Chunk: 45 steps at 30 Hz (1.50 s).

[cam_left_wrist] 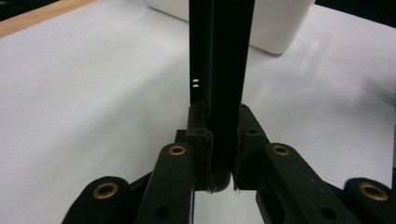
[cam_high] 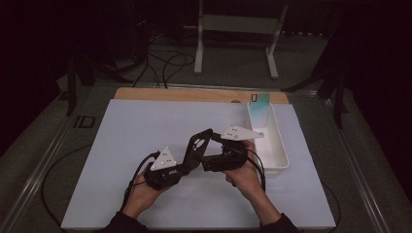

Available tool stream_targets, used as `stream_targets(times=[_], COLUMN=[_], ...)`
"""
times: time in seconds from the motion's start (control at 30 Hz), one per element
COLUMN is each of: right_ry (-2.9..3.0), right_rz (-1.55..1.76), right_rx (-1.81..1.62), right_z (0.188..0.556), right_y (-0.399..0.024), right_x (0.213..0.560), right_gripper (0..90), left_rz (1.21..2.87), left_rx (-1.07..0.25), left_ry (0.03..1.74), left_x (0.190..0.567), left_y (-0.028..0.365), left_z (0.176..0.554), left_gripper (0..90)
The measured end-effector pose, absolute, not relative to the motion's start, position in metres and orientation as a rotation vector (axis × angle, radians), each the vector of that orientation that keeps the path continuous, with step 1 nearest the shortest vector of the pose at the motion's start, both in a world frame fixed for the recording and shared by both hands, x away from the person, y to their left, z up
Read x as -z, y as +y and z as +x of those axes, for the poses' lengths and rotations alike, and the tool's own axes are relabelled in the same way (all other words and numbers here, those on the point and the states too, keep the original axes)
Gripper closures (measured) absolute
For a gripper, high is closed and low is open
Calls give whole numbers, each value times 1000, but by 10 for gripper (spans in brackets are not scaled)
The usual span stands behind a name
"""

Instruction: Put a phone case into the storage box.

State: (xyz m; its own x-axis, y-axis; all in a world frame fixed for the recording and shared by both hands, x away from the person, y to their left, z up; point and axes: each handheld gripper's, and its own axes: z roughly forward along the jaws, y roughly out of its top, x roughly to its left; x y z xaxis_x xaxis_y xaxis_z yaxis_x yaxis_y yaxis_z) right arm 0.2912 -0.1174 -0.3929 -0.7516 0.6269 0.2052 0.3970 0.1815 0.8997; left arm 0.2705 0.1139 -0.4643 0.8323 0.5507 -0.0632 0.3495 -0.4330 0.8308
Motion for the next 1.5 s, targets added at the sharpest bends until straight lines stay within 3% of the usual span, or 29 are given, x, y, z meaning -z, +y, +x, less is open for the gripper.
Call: stream_targets(times=[1.13, 1.5], right_ry=[2153, 2134], right_rz=[1092, 1094], right_rx=[-1641, -1634], right_z=[297, 299], right_y=[-105, -106], right_x=[392, 391], right_gripper=[144, 149], left_rz=[2063, 2045], left_rx=[-236, -278], left_ry=[647, 674], left_x=[466, 463], left_y=[105, 110], left_z=[268, 269], left_gripper=[790, 557])
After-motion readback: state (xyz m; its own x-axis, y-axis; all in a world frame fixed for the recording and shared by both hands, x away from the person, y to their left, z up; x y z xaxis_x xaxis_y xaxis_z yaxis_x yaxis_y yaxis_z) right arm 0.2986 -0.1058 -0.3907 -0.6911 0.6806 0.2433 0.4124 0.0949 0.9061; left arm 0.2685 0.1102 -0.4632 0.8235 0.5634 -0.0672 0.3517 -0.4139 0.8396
